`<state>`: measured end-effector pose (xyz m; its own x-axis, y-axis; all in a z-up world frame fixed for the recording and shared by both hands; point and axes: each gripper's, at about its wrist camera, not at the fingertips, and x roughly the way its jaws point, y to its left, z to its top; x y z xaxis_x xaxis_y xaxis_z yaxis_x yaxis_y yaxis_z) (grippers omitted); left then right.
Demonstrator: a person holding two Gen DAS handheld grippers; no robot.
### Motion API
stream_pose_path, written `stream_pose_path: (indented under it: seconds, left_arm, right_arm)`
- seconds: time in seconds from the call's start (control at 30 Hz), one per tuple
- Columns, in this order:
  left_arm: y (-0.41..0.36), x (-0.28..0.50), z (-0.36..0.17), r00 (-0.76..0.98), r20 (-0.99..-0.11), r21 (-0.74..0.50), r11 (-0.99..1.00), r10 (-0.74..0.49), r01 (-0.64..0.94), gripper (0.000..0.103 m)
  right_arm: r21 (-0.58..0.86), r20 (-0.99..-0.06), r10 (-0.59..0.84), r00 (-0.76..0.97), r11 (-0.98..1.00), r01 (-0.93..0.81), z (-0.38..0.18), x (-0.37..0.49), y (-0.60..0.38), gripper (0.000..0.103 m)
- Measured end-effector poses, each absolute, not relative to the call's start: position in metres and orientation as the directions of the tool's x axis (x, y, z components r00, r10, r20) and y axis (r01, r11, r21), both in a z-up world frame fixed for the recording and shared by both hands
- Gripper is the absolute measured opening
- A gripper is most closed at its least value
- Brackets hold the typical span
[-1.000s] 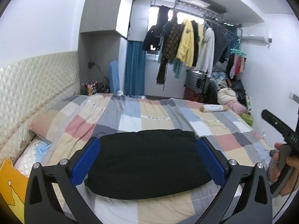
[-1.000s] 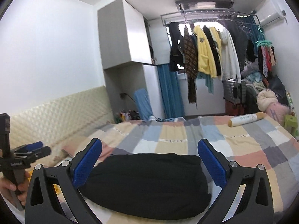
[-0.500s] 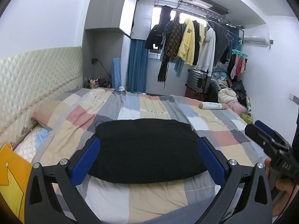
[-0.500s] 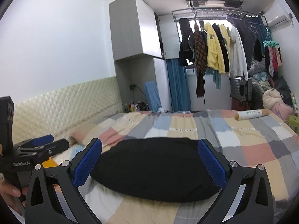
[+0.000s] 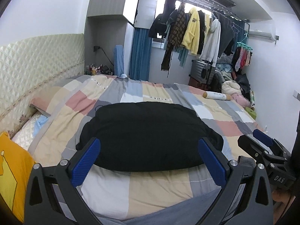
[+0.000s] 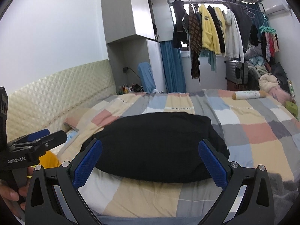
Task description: Fold large clothes
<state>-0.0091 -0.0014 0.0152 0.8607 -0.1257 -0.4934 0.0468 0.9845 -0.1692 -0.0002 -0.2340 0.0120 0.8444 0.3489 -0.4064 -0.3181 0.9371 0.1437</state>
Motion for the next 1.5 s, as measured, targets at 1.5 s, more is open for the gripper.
stream_pose_path:
  seconds: [1.5]
  left_arm:
    - [0.017,0.009,-0.010,0.825,-0.561,-0.164,0.986,-0.074,-0.023,0.103]
  right_arm:
    - [0.120,-0.447,0.295,0.844,0.955,-0.270,-0.012,0.000,-0.237,0.103]
